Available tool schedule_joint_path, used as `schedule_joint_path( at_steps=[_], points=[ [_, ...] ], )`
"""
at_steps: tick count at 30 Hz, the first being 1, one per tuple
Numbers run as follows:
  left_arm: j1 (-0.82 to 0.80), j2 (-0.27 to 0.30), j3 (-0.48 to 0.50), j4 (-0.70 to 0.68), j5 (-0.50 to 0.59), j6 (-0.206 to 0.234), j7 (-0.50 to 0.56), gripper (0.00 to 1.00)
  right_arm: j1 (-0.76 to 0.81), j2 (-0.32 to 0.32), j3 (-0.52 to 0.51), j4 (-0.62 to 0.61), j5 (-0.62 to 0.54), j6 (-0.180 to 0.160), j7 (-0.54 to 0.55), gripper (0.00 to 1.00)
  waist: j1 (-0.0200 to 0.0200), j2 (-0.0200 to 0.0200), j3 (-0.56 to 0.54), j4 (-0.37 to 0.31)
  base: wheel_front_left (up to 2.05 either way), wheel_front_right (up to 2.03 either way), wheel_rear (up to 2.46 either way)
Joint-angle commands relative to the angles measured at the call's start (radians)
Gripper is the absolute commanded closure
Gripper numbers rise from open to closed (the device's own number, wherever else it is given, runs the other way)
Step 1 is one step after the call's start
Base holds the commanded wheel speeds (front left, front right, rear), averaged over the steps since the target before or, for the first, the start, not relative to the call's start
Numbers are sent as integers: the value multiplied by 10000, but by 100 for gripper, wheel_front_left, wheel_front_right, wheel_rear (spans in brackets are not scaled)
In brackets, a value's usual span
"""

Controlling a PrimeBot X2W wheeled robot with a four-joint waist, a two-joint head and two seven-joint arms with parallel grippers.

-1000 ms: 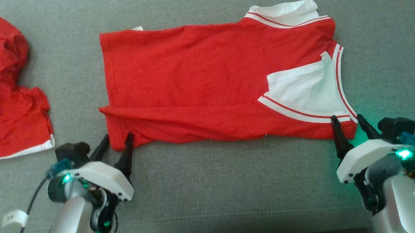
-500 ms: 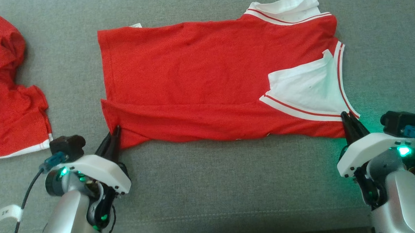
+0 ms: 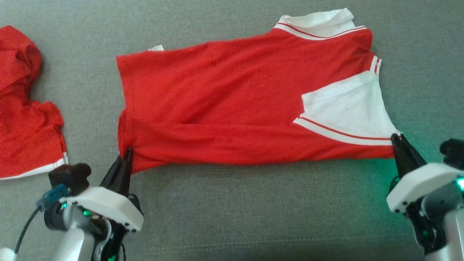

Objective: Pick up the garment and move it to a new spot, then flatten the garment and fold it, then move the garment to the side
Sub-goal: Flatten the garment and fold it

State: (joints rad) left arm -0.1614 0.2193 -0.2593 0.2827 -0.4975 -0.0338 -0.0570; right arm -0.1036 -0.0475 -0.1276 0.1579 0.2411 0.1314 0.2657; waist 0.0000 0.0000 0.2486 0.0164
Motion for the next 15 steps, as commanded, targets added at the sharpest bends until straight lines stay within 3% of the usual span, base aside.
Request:
schedule_joint_path(
  at_steps=[1, 15],
  points=[
    [-69, 314, 364, -374, -23, 100, 7, 100, 53, -32, 189, -467, 87, -7, 4, 100, 0, 0, -71, 6, 0, 0, 0],
    [1666, 658, 365, -1817, -227, 705, 864, 100, 2195, -29, 57, -1971, 936, -7, 353, 100, 0, 0, -996, 1, 0, 0, 0]
  ],
)
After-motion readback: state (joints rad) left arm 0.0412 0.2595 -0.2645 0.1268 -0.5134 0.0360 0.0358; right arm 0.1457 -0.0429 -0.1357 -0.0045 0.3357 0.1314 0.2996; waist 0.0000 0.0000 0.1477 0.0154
